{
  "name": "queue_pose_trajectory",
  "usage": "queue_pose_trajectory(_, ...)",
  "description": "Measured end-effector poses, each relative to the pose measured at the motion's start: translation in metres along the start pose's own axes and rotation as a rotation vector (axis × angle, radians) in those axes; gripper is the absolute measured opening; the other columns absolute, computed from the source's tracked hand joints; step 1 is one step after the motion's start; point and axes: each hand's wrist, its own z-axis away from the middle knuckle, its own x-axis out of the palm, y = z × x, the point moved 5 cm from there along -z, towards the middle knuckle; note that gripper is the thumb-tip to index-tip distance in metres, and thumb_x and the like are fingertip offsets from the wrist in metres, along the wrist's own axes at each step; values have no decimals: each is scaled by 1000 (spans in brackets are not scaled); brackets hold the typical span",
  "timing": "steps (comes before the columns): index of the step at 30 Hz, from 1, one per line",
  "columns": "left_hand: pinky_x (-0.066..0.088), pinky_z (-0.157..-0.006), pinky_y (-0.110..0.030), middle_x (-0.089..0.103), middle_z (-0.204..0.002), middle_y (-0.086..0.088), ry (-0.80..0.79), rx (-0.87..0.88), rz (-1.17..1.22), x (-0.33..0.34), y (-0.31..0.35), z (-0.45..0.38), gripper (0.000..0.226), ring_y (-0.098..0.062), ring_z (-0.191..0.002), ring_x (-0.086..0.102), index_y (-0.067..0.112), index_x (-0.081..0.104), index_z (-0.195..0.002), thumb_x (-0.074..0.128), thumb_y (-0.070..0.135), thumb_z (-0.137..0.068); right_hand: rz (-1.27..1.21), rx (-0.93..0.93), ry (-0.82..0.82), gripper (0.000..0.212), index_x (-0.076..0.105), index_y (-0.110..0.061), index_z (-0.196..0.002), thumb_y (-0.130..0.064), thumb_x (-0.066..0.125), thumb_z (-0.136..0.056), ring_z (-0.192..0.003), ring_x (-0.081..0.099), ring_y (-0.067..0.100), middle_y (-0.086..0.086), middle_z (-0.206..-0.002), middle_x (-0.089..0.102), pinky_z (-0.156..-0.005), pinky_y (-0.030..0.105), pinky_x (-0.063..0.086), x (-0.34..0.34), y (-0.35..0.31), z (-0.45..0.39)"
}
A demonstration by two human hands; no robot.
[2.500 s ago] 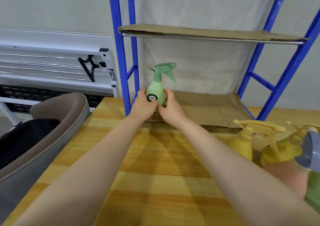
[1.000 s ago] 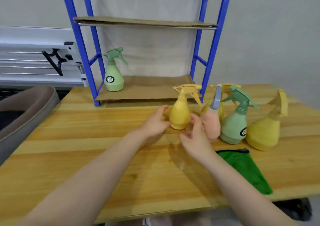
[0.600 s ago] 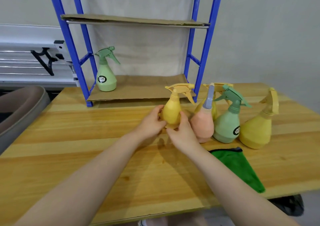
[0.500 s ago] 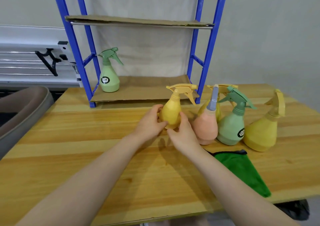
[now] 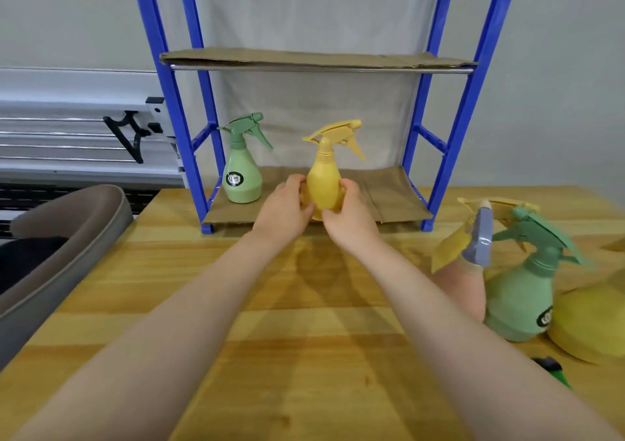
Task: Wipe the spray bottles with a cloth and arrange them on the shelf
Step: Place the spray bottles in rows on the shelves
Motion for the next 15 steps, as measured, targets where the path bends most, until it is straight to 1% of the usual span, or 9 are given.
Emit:
queue_pose_trajectory(3,48,-89,-38,60,-124,-11,-54,-104,18,6,-16,-22,53,-27,-108,61,13,41,-136,62,29,-90,4,30,-54,65,28,-15,-147,-23,55,-89,-120,52,30,12,-139,45,-93,39,47,17,-2,-27)
queue_pose_trajectory(6,49,-91,-40,60,-127,-10,-107,-167,63,14,-25,-40,59,-28,-111,60,15,39,-139,61,34,-88,-41,67,-64,61,34,-16,-142,-27,56,-86,-111,57,28,10,-133,50,-85,39,52,26,-2,-51)
queue_pose_trajectory(8,48,-86,-35,61,-125,-10,-126,-174,63,17,-26,-49,56,-30,-111,60,14,40,-139,59,30,-89,-66,79,-69,58,39,-17,-138,-28,57,-83,-107,59,27,9,-128,55,-81,38,52,31,1,-65)
queue_pose_trajectory(10,47,-83,-35,61,-124,-12,-150,-171,51,20,-28,-56,55,-31,-109,60,13,40,-139,58,27,-89,-83,83,-76,57,40,-16,-136,-27,58,-83,-106,60,27,7,-125,58,-79,36,50,33,3,-74)
queue_pose_trajectory(13,48,-84,-37,58,-126,-10,-206,-144,25,23,-30,-58,63,-29,-106,60,15,36,-141,62,26,-85,-68,72,-82,63,36,-20,-138,-31,56,-79,-106,61,28,7,-122,61,-83,41,53,36,7,-79)
queue_pose_trajectory(15,46,-79,-33,56,-125,-7,-227,-132,28,24,-30,-56,63,-26,-107,61,17,38,-139,64,26,-82,-44,51,-89,63,34,-22,-140,-28,56,-81,-107,60,27,5,-123,60,-82,38,51,38,11,-78)
